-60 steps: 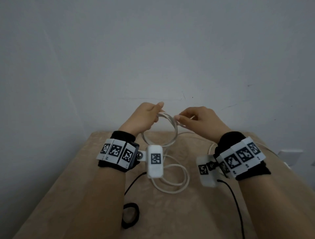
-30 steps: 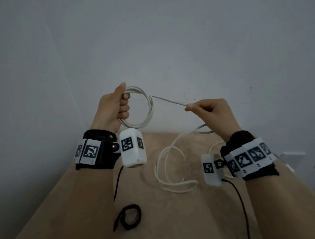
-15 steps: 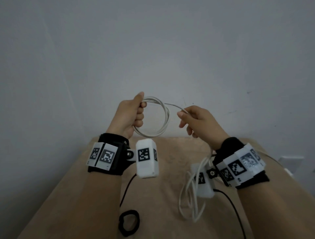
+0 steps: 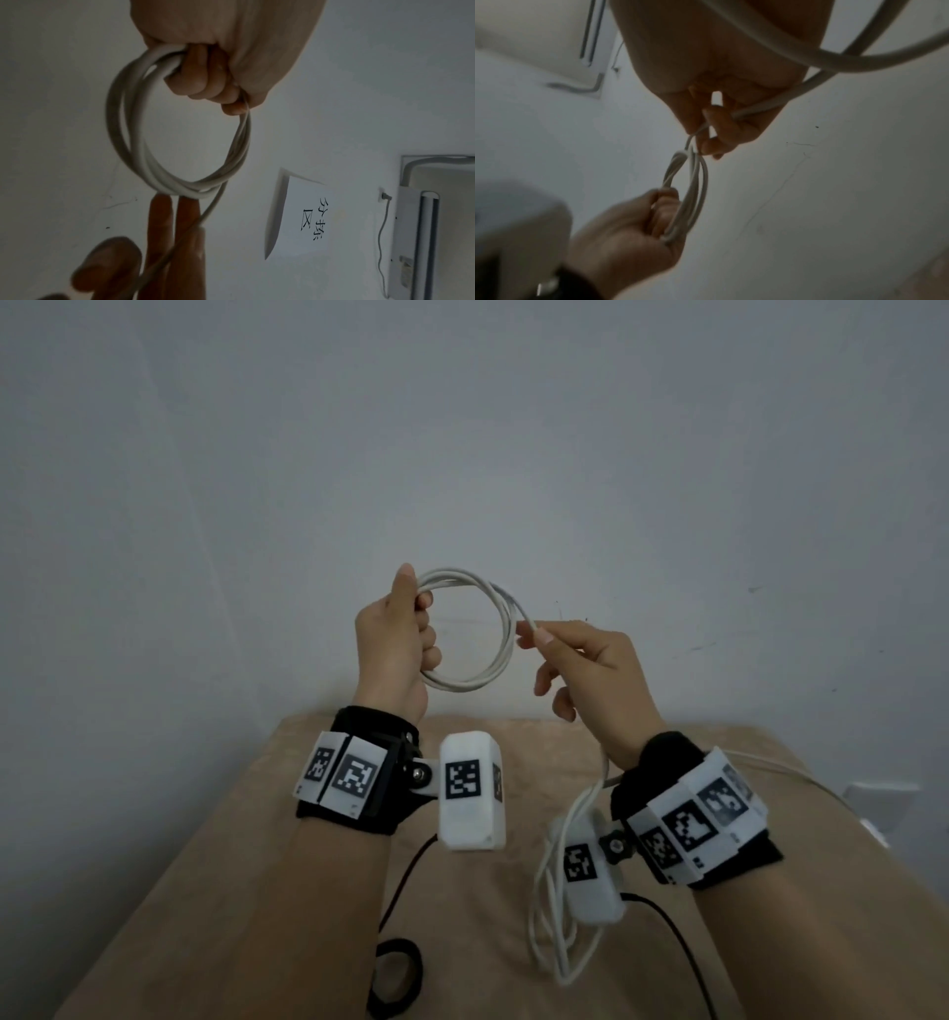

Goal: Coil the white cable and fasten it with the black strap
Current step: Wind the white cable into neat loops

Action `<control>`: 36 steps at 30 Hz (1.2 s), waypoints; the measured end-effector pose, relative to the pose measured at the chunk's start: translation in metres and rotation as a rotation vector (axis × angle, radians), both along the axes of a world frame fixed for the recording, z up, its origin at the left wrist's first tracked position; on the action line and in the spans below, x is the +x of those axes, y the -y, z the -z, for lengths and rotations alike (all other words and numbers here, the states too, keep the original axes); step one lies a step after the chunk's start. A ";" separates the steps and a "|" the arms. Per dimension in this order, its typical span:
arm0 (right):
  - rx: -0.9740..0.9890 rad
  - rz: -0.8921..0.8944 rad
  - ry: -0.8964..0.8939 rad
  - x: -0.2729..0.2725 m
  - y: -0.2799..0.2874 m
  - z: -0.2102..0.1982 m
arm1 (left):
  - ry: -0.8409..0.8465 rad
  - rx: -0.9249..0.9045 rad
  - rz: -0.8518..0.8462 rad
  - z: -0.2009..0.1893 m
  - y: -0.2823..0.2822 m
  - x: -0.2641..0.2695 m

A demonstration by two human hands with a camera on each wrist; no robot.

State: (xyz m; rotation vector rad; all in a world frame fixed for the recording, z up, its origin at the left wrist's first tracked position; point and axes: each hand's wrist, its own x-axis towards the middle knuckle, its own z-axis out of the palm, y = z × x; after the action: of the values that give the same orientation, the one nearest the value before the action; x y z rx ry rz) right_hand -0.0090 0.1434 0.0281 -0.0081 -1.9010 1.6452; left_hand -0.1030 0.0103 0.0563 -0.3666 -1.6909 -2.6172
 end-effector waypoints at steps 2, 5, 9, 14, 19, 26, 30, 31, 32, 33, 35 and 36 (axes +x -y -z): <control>0.078 0.088 -0.009 -0.004 0.003 0.005 | 0.021 0.023 -0.015 0.001 -0.003 0.000; 0.122 0.099 0.014 -0.008 0.008 0.009 | 0.049 0.051 -0.047 0.002 -0.005 0.000; 0.082 0.007 0.116 -0.010 0.018 0.009 | 0.093 0.134 -0.049 0.005 -0.010 0.001; -0.310 -0.208 0.147 -0.008 0.019 0.008 | 0.249 0.382 0.270 0.009 -0.015 -0.003; -0.533 -0.323 -0.005 -0.011 0.009 0.010 | 0.365 0.548 0.556 0.015 -0.022 -0.003; -0.626 -0.376 -0.060 -0.010 -0.012 0.012 | 0.360 0.350 0.670 0.021 -0.016 -0.004; -0.595 -0.394 -0.002 -0.009 -0.021 0.012 | 0.281 0.147 0.603 0.021 -0.013 -0.005; -0.568 -0.401 0.031 -0.008 -0.023 0.012 | 0.256 0.088 0.578 0.021 -0.011 -0.005; -0.529 -0.410 0.072 -0.007 -0.024 0.011 | 0.227 0.024 0.562 0.020 -0.009 -0.006; -0.484 -0.419 0.116 -0.007 -0.024 0.011 | 0.198 -0.044 0.554 0.019 -0.006 -0.007; -0.389 -0.427 0.186 -0.005 -0.024 0.009 | 0.139 -0.189 0.562 0.018 0.001 -0.008; -0.346 -0.428 0.206 -0.004 -0.023 0.008 | 0.111 -0.261 0.571 0.017 0.004 -0.008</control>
State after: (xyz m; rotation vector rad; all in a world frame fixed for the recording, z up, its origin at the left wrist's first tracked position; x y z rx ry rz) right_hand -0.0132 0.1667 0.0203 0.0979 -1.8263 2.3277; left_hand -0.1112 0.0065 0.0395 -0.8356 -2.2578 -2.8122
